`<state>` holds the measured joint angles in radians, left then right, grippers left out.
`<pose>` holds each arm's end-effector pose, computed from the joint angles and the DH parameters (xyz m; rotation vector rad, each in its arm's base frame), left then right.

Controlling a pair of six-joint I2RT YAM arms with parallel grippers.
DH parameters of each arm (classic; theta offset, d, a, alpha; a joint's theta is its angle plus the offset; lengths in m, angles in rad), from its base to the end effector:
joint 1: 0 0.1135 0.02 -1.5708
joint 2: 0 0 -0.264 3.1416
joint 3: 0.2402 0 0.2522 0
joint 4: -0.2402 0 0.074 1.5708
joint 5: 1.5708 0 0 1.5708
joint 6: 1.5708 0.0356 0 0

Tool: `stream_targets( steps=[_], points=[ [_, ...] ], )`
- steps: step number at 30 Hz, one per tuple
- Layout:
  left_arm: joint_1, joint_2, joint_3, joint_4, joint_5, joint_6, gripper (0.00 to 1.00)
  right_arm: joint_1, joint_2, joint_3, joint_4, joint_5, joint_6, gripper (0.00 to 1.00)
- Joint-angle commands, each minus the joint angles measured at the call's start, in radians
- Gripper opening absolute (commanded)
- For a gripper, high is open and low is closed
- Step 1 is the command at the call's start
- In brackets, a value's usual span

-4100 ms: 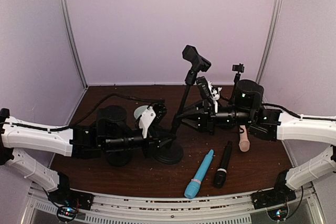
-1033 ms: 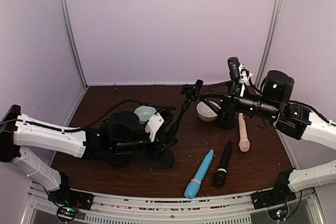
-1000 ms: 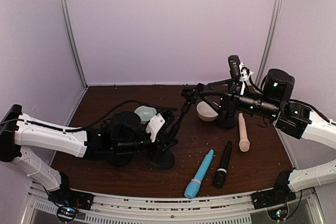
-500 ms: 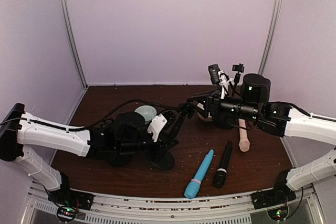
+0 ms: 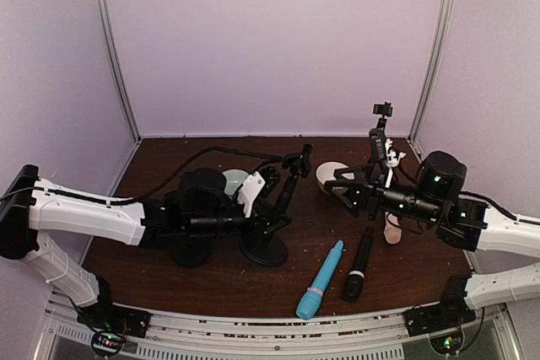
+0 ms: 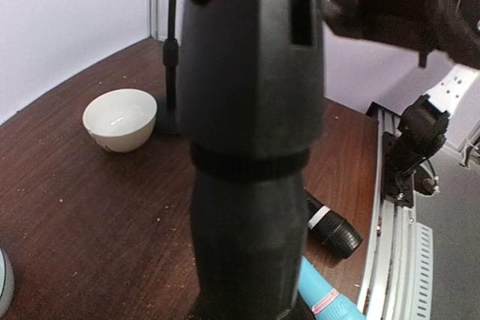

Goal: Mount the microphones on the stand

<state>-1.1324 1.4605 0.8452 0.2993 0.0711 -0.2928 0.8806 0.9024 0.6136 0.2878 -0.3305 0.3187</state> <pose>0.1377 -0.2996 0.2495 0.8722 1.8262 -1.0136 0.1286 0.1739 0.3083 -0.7349 1.5369 1.1788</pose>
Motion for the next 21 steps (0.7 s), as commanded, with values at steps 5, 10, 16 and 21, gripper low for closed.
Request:
stream_targets(
  steps=[5, 10, 16, 21],
  points=[
    [0.016, -0.022, 0.043, 0.223, 0.292, -0.045, 0.00, 0.005, 0.141, -0.028, 0.236, -0.227, 0.013, 0.61],
    [0.016, 0.003, 0.061, 0.234, 0.366, -0.068, 0.00, 0.014, 0.227, 0.021, 0.315, -0.329, 0.042, 0.59],
    [0.016, 0.006, 0.064, 0.232, 0.369, -0.069, 0.00, 0.032, 0.281, 0.043, 0.339, -0.374, 0.057, 0.54],
    [0.016, 0.022, 0.081, 0.218, 0.392, -0.075, 0.00, 0.051, 0.300, 0.039, 0.366, -0.381, 0.067, 0.49]
  ],
)
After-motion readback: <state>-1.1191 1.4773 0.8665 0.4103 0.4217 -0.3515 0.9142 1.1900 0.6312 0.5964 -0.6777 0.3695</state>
